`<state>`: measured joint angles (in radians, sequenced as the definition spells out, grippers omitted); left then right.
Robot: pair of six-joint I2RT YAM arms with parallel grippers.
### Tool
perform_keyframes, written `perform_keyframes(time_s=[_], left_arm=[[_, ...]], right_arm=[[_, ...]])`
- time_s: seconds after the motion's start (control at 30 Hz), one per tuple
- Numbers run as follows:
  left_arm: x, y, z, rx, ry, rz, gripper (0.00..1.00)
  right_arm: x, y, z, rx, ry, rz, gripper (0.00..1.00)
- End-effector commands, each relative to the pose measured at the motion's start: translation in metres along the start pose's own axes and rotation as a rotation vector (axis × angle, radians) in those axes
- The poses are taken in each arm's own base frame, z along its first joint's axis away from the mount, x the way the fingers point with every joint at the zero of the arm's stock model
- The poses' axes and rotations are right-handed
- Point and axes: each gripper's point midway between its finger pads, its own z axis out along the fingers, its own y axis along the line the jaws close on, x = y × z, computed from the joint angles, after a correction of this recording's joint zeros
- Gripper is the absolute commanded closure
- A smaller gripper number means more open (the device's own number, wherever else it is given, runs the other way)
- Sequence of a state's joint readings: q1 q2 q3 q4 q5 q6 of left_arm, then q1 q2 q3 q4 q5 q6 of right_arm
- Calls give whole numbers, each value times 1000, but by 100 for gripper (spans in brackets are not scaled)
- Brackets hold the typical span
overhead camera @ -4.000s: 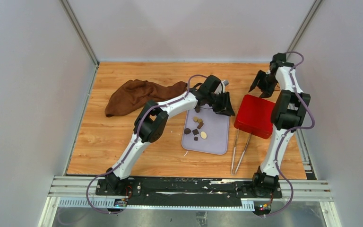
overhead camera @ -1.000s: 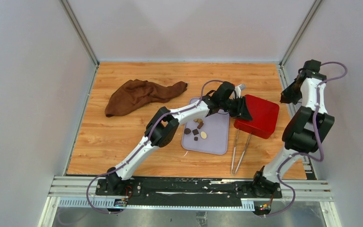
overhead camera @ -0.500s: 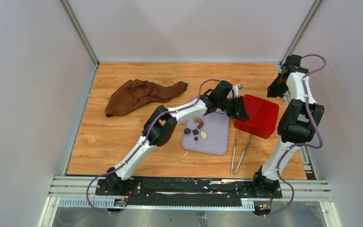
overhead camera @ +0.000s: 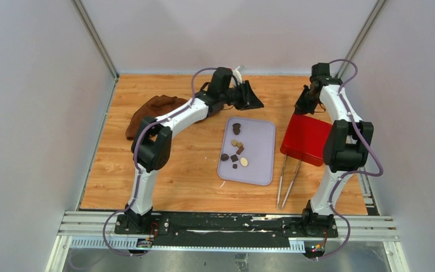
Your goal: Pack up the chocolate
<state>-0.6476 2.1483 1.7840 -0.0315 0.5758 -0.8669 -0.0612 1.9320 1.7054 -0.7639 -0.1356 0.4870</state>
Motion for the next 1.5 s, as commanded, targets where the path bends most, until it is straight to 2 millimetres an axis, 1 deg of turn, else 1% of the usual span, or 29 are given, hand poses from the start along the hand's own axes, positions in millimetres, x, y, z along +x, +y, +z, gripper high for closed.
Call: perform_keyframes(time_s=[0.0,0.07,0.13,0.17,0.27,0.33,0.4,0.43,0.5,0.57,0.67,0.73,0.83,0.9,0.93,1.0,1.03,1.1,1.17,1.23,1.27,1.3,1.33,1.4,1.43,1.47], left_arm=[[-5,19,-21,-50,-27,9,66],[-4,27,-28,-70,-26,4,66],[0,34,-30,-85,-17,-4,66],[2,36,-31,-87,-12,-7,66],[10,41,-30,-91,11,-25,66],[14,46,-30,-97,19,-34,66],[16,48,-31,-104,23,-37,66],[17,48,-31,-104,25,-35,66],[17,46,-33,-105,28,-27,66],[16,44,-37,-112,30,-9,66],[14,40,-43,-120,19,7,65],[14,37,-46,-117,13,12,65],[13,34,-49,-117,8,18,65],[15,34,-50,-120,10,19,65],[16,34,-52,-122,10,19,65],[18,33,-55,-126,11,21,64],[19,35,-56,-132,11,19,64],[22,36,-59,-138,12,20,64],[25,36,-62,-143,15,19,64],[27,36,-65,-150,18,23,64],[28,38,-66,-155,19,22,64],[30,39,-67,-165,25,26,64],[31,40,-69,-171,28,28,64],[31,39,-71,-178,29,35,64],[30,39,-72,-179,26,38,64],[29,36,-74,-177,21,42,64]], right_arm=[[28,0,-21,-19,40,18,100],[44,-5,-29,-15,67,15,100],[65,-10,-34,-8,102,19,100],[77,-13,-33,-6,126,26,100],[115,-22,-25,16,202,28,100],[144,-25,-16,37,253,-1,100],[161,-38,-2,82,293,-4,100],[165,-43,2,99,308,-10,100],[159,-43,1,116,312,-34,100],[137,-34,-12,103,252,-57,100],[95,-18,-37,82,119,-90,100],[68,-12,-46,82,46,-98,100],[36,-6,-39,94,-1,-95,100],[14,-12,-28,116,-18,-62,100],[7,-12,-20,121,-17,-52,100],[-4,-10,-6,128,-11,-33,100],[-5,-10,3,132,-2,-24,100],[-2,-13,20,149,29,-2,100],[6,-19,36,174,65,24,100],[15,-25,47,196,101,47,100],[17,-27,49,200,111,53,100],[18,-25,47,191,121,56,100],[15,-22,41,181,112,52,100],[0,-16,18,155,44,32,100],[-8,-13,2,143,3,21,100],[-18,-16,-15,153,-48,11,100]])
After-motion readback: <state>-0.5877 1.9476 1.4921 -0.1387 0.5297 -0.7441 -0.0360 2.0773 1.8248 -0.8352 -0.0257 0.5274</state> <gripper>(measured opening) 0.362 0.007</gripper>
